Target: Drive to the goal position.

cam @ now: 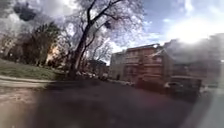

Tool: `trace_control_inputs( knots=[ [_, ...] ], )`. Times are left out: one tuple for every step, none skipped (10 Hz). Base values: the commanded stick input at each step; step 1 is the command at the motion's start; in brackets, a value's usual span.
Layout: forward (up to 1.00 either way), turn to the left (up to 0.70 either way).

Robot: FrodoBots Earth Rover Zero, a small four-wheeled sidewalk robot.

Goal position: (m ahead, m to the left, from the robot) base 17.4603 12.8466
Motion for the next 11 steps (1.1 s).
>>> trace_control_inputs(
  knots=[
    [0.7, -0.35],
    [0.7, -0.25],
    [0.7, -0.13],
    [0.7, -0.01],
    [0.7, 0.0],
    [0.7, -0.06],
    [0.7, -0.29],
    [0.7, -0.35],
    [0.7, -0.35],
    [0.7, -0.35],
    [0.7, -0.35]
  ],
)
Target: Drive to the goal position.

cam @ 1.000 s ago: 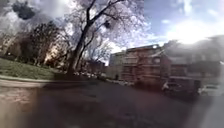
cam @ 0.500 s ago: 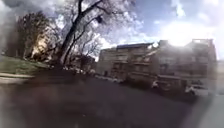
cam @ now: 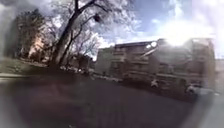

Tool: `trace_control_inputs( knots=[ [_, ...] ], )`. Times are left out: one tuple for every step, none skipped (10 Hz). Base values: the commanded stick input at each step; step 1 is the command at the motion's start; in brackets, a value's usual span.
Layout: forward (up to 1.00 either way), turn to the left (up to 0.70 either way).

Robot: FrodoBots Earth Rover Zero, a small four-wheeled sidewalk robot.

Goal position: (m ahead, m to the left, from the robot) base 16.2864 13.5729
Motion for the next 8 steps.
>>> trace_control_inputs(
  knots=[
    [0.7, -0.21],
    [0.7, 0.0],
    [0.7, 0.0],
    [0.7, 0.0],
    [0.7, 0.0],
    [0.7, 0.0],
    [0.7, 0.0],
    [0.7, 0.0]
  ],
)
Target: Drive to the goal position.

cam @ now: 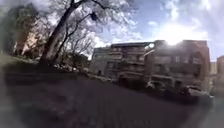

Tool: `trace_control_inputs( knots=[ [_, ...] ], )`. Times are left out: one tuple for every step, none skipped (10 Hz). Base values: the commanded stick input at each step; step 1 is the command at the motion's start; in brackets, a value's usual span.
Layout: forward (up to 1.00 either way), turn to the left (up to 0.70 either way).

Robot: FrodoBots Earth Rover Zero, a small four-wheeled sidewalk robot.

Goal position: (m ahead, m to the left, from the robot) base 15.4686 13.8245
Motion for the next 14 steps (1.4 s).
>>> trace_control_inputs(
  knots=[
    [0.7, 0.0],
    [0.7, 0.0],
    [0.7, 0.0],
    [0.7, 0.0],
    [0.7, 0.0],
    [0.7, 0.0],
    [0.7, 0.0],
    [0.7, 0.0],
    [0.7, 0.0],
    [0.7, 0.0],
    [0.7, 0.0],
    [0.7, 0.0],
    [0.7, 0.0],
    [0.7, 0.0]
  ],
)
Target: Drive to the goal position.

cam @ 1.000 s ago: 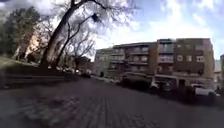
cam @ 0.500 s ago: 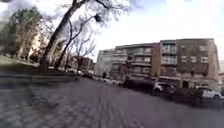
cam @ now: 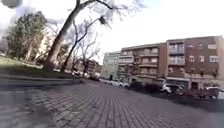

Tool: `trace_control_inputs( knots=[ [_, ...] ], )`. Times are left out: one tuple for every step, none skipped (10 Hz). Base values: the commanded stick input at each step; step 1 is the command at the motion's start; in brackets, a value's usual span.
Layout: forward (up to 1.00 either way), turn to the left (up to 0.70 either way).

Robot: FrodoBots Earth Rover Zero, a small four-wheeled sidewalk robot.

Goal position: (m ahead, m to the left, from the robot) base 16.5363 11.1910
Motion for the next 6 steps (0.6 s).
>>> trace_control_inputs(
  knots=[
    [0.7, 0.0],
    [0.7, 0.0],
    [0.7, 0.0],
    [0.7, -0.27],
    [0.7, -0.35],
    [0.7, -0.35]
  ],
)
